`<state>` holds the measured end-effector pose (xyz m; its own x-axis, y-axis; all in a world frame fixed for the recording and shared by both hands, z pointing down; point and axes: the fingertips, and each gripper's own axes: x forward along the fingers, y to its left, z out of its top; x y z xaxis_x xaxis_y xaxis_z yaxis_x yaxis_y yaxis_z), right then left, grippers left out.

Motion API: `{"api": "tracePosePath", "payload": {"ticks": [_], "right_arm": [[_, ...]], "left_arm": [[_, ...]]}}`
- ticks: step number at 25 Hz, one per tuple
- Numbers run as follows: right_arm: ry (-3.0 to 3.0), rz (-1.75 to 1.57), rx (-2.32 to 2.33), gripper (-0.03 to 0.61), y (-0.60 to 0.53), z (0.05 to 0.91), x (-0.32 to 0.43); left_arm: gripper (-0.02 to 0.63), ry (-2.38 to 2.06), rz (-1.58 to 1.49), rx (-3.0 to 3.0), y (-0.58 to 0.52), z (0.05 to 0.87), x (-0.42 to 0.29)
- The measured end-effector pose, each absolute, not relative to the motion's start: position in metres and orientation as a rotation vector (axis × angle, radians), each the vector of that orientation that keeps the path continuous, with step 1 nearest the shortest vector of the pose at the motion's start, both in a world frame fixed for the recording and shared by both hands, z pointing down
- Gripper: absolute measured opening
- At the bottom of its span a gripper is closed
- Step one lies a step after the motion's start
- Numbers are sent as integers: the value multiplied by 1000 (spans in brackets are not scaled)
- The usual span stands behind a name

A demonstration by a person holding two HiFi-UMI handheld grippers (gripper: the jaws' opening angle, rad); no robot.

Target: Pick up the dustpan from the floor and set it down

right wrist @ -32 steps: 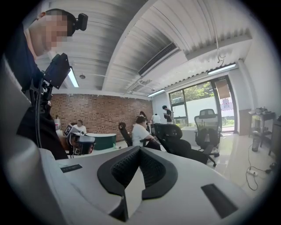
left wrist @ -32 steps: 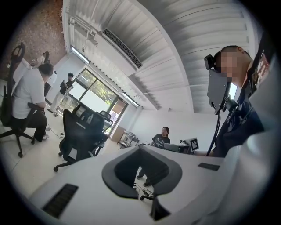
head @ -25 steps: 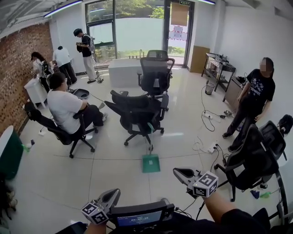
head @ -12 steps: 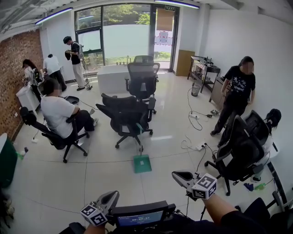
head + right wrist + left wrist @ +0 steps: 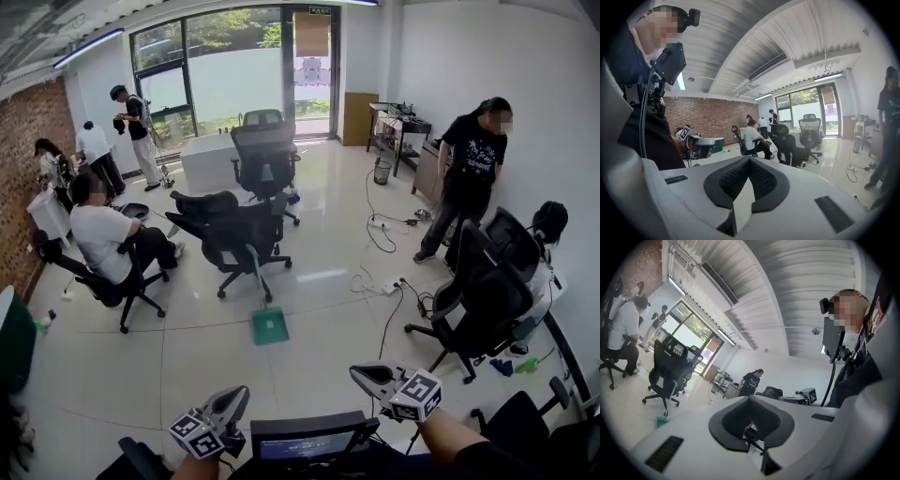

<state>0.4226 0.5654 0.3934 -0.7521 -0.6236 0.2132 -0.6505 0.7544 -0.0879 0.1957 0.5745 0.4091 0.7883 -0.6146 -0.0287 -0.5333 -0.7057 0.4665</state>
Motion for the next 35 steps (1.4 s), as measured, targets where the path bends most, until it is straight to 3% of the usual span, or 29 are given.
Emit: {"api": "tracePosePath", "payload": {"ticks": [5,9,26,35], "right_arm": [[-2785,285,1055,3,616,412,531],[-2801,357,1064,3,633,426,555],[-2891,508,1075,3,641,430,325],[-2872,428,949,3,612,426,276]], "left_arm": [[8,-803,-226,2535,621,414,313],[8,-805,-198,2556,642,415,337],[8,-1018,-215,2566,691,407,79],[8,-1066,-266,2538,673,411,45]]}}
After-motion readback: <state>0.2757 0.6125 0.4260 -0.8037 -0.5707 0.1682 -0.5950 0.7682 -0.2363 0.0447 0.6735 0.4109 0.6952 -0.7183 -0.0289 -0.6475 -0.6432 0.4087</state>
